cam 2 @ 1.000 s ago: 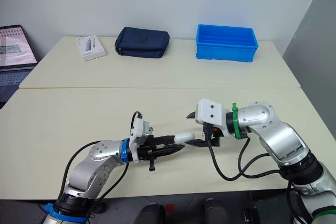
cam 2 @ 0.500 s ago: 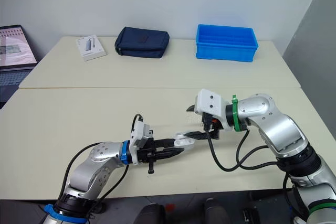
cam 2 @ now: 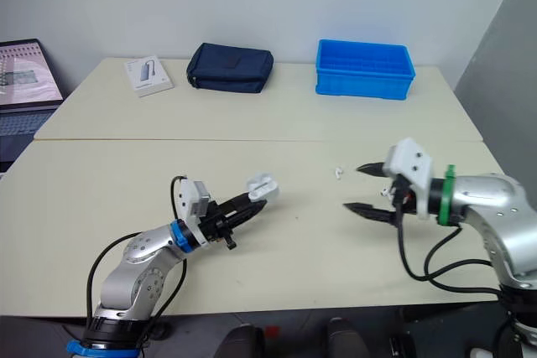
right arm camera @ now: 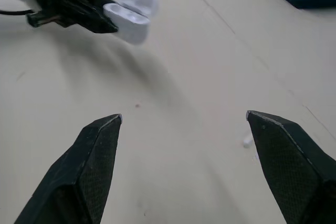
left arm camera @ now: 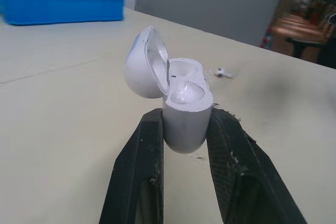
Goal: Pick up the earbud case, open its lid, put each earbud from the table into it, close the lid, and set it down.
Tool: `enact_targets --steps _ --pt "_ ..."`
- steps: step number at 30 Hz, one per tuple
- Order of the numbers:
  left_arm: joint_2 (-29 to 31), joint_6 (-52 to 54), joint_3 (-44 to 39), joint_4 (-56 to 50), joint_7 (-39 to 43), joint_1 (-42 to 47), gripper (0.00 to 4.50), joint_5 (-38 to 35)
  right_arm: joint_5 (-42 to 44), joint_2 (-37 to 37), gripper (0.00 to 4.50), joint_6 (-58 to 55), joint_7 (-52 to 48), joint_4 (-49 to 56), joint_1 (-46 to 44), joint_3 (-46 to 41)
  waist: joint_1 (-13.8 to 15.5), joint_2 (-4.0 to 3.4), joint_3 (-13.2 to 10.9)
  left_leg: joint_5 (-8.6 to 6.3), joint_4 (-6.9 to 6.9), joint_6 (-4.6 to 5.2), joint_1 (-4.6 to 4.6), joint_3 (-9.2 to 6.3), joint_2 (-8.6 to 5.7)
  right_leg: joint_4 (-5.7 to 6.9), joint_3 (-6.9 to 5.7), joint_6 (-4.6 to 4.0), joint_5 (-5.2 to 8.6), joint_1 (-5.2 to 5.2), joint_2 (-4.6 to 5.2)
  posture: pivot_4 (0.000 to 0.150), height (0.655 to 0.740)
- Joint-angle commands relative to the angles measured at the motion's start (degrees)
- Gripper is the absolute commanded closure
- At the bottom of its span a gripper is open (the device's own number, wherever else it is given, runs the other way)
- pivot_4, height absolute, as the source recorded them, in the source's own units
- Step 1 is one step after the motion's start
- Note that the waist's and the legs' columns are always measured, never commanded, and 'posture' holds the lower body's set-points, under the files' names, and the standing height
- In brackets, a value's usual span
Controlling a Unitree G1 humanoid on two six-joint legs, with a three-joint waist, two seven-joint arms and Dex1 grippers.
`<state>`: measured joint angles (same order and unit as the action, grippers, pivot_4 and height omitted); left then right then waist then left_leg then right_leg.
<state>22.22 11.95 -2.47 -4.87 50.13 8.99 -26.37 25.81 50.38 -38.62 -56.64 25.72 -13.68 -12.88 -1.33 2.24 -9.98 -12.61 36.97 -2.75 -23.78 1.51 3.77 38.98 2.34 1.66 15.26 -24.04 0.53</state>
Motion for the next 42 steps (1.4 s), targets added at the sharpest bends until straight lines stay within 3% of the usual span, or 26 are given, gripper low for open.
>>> enact_targets --steps 1,6,9,17,20,24,30,34,38,42 --pt "0.56 -1.64 -1.54 -1.15 -0.07 0.51 3.69 -0.52 -2.75 2.73 0.54 5.0 -1.33 -0.39 10.03 -10.2 0.34 0.01 0.0 0.0 -0.01 0.0 0.0 0.0 0.0 -0.02 -0.01 0.0 0.0 0.0 0.01 0.15 0.728" --pt "0.44 -3.87 -1.93 0.1 -0.44 2.28 3.69 0.77 -6.08 -0.03 0.54 12.22 -1.59 -2.49 27.71 -19.42 0.94 -0.02 0.02 0.0 -0.01 0.0 0.02 0.01 -0.01 -0.03 0.01 0.01 0.01 0.02 -0.01 0.15 0.728" --pt "0.09 -5.29 -1.57 0.61 -0.75 3.26 3.69 1.6 -6.98 -3.17 0.54 15.6 -0.16 -3.47 32.77 -20.59 0.69 -0.04 0.03 0.0 0.01 0.0 0.1 0.01 -0.01 -0.01 0.05 0.0 -0.03 0.06 -0.02 0.15 0.728" --pt "0.05 -5.59 -1.2 0.65 -1.35 4.15 3.69 2.0 -5.99 -5.18 0.54 15.65 2.43 -2.86 34.47 -20.14 -0.36 -0.04 0.03 0.0 -0.01 0.0 0.86 0.08 -0.05 -0.07 0.22 -0.38 0.1 0.73 -0.02 0.15 0.728" --pt "-0.02 -5.89 -1.37 0.51 -2.07 4.15 3.69 2.47 -5.34 -4.91 0.0 15.7 2.55 -4.01 33.97 -20.31 -0.35 -0.04 0.03 0.0 -0.02 0.0 0.86 0.06 -0.05 -0.07 0.2 -0.39 0.11 0.74 -0.02 0.15 0.728" --pt "-0.19 -6.15 -1.28 -0.07 -2.89 3.7 3.69 2.78 -5.42 -4.66 0.0 15.99 2.77 -4.27 32.67 -19.08 -0.37 -0.04 0.03 0.0 -0.04 0.0 0.85 0.07 -0.05 -0.09 0.21 -0.38 0.12 0.74 -0.02 0.15 0.728" --pt "0.01 -6.53 -1.05 -0.36 -3.8 3.37 3.69 3.51 -0.88 -6.69 0.0 8.54 7.96 1.76 22.56 -11.82 -0.51 -0.04 0.02 0.0 -0.05 0.0 0.87 0.06 -0.04 -0.07 0.21 -0.39 0.11 0.74 -0.03 0.15 0.728" --pt "0.13 -6.46 -1.0 -0.34 -4.0 3.32 3.69 3.85 -3.86 -11.38 0.0 4.51 16.78 2.64 11.48 -1.72 -0.48 -0.03 0.02 0.0 -0.06 0.0 0.85 0.04 -0.03 -0.07 0.19 -0.39 0.11 0.73 -0.04 0.15 0.728" --pt "0.22 -6.25 -0.77 -0.43 -4.04 3.36 3.69 4.1 -11.47 -20.45 0.0 1.49 28.49 -4.82 -1.99 9.32 -0.58 -0.01 -0.01 0.0 -0.11 0.0 0.81 0.07 -0.03 -0.09 0.23 -0.24 0.02 0.66 -0.05 0.15 0.728" --pt "0.42 -6.0 -0.42 -0.57 -4.01 3.49 3.69 4.2 -16.74 -28.49 0.0 1.84 35.8 -16.15 -11.73 14.74 -0.36 -0.01 -0.01 0.0 -0.18 0.0 0.73 0.06 -0.02 -0.09 0.17 -0.12 -0.04 0.59 -0.05 0.15 0.728"
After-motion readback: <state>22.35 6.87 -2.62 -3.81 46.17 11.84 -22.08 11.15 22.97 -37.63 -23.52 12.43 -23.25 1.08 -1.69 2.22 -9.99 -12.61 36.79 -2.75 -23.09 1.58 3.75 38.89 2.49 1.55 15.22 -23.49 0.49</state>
